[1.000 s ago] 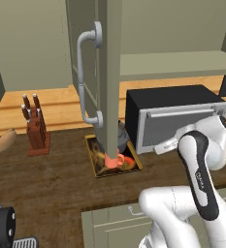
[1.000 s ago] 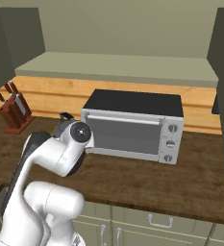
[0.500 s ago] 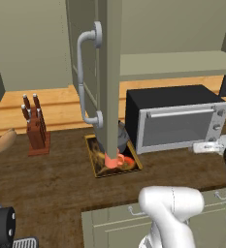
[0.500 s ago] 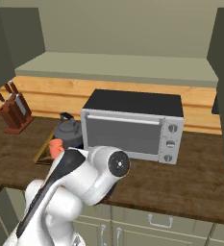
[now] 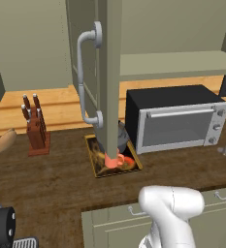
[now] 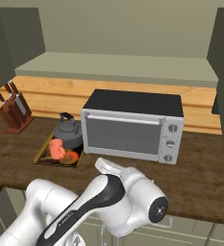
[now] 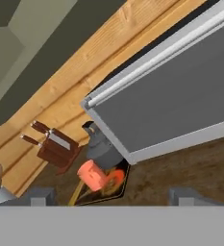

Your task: Pick the kettle from the counter and place it on the tray. Then pick the mug from the cabinet and place it on the tray. Then close the cabinet doors.

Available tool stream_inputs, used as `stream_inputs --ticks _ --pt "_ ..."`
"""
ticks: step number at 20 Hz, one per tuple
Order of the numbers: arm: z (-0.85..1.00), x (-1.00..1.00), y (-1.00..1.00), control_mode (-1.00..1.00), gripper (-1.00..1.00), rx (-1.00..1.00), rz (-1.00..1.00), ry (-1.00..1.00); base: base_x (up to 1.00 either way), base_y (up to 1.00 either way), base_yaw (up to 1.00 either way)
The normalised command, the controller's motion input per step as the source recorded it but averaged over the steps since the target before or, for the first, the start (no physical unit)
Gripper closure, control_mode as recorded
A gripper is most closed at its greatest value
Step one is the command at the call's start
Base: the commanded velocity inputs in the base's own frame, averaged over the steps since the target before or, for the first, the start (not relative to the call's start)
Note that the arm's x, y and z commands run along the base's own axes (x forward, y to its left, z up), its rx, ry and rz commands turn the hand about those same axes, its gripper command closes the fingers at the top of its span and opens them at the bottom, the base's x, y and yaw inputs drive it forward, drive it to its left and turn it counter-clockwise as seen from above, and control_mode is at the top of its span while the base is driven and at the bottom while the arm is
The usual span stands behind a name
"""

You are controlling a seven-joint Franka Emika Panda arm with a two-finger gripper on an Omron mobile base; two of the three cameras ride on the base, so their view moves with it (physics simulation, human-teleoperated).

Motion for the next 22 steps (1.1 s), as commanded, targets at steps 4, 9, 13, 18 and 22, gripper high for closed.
stream_inputs --ticks 4,9,13,18,22 --pt "0.0 0.0 -0.66 -1.0 1.0 0.1 -0.08 0.0 0.0 0.0 0.0" --pt "0.03 0.0 -0.48 -1.0 1.0 0.2 -0.03 0.0 0.0 0.0 0.0" --pt "0.31 -0.01 -0.76 -1.0 1.0 0.53 0.0 -0.01 0.0 0.0 0.0" --pt "0.6 0.0 -0.77 -1.0 1.0 0.66 -0.06 -0.08 0.0 0.0 0.0" --pt "0.19 0.0 -0.66 -1.0 1.0 0.61 -0.02 -0.14 0.0 0.0 0.0"
